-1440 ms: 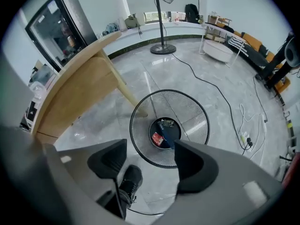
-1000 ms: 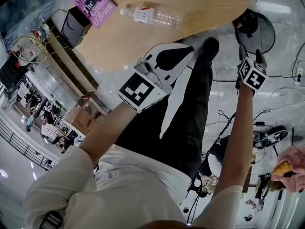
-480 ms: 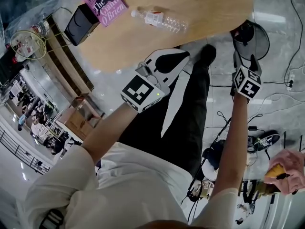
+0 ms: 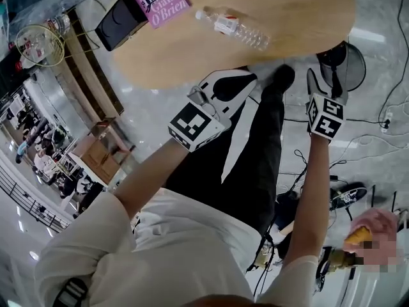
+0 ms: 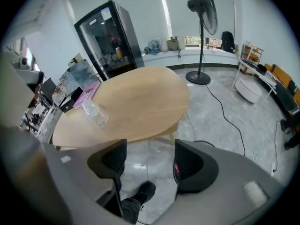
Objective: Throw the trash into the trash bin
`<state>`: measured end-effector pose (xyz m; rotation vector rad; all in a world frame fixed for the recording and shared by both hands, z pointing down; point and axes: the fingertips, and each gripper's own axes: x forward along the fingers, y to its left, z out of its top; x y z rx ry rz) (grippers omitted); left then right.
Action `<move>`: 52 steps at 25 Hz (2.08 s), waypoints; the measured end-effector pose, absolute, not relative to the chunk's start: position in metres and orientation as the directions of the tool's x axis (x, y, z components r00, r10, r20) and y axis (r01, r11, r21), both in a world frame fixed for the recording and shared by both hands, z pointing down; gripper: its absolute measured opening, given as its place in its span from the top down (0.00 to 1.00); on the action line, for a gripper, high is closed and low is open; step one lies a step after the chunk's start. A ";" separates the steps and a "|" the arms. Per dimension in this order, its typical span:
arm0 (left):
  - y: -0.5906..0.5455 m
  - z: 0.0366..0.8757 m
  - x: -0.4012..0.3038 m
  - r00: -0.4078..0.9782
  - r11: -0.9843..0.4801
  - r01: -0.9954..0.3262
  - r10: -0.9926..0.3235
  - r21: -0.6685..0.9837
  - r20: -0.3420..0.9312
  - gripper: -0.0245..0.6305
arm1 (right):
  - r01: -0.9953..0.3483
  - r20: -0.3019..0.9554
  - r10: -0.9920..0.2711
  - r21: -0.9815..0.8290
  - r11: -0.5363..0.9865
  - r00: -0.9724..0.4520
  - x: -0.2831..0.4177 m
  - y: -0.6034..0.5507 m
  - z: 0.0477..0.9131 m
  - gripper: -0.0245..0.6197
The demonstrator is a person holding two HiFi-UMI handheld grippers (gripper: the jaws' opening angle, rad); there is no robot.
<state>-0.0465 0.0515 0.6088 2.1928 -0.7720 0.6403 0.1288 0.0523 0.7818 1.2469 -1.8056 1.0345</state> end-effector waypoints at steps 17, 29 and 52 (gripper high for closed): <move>0.051 0.615 -0.103 0.646 -0.469 -0.755 -0.412 0.458 0.643 0.95 | -0.770 0.784 -0.316 -0.297 0.565 -0.534 0.002 0.017 0.748 0.45; 0.051 0.620 -0.137 0.620 -0.413 -0.782 -0.451 0.466 0.642 0.95 | -0.605 0.757 -0.189 -0.317 0.730 -0.625 -0.070 0.015 0.745 0.45; 0.051 0.646 -0.181 0.586 -0.343 -0.810 -0.475 0.475 0.656 0.95 | -0.492 0.845 -0.050 -0.261 0.831 -0.533 -0.102 0.028 0.808 0.38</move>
